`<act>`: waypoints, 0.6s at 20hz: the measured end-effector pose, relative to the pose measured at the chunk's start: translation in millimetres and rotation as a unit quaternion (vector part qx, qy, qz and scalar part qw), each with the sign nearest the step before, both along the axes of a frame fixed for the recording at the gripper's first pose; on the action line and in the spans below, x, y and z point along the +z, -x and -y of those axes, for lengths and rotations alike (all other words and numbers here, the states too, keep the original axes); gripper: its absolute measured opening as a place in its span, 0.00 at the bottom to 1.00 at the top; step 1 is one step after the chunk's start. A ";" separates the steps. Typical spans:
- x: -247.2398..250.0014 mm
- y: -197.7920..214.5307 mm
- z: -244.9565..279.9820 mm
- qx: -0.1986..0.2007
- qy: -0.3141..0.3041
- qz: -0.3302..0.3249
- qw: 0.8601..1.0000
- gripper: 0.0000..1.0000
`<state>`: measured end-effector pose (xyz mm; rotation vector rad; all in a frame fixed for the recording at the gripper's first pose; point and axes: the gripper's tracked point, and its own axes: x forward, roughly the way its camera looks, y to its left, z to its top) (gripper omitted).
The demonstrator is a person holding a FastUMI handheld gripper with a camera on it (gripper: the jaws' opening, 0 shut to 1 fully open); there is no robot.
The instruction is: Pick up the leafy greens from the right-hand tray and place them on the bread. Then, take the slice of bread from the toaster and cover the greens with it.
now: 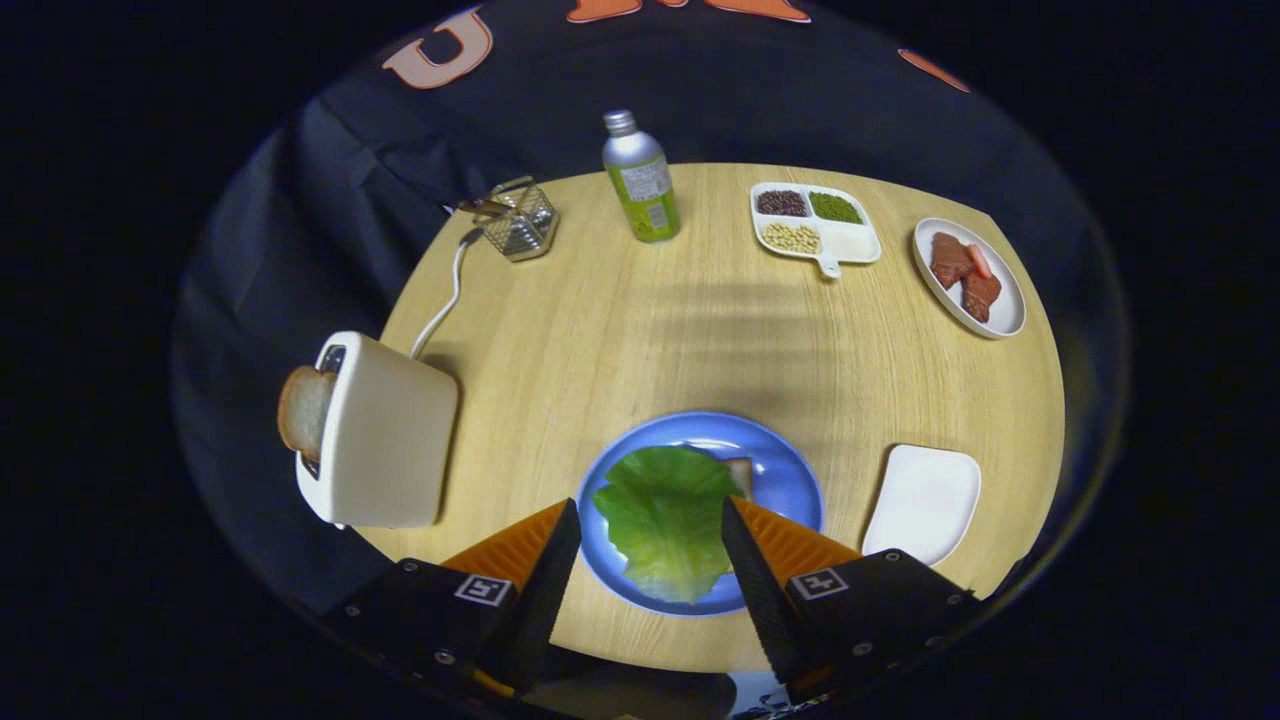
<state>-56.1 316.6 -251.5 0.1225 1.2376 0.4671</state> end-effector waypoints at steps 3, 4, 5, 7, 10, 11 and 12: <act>37.2 -0.9 -40.0 0.018 -0.016 0.015 1.000 0.89; 47.0 0.0 -54.2 0.026 -0.020 0.017 0.999 0.90; 55.6 4.0 -69.1 0.033 -0.027 0.011 0.999 0.90; 71.1 6.1 -96.1 0.046 -0.035 0.008 0.998 0.90; 89.6 9.4 -132.0 0.063 -0.035 0.011 0.997 0.90; 95.1 10.9 -144.7 0.068 -0.037 0.010 0.997 0.90; 98.1 11.1 -154.5 0.070 -0.033 0.012 0.997 0.90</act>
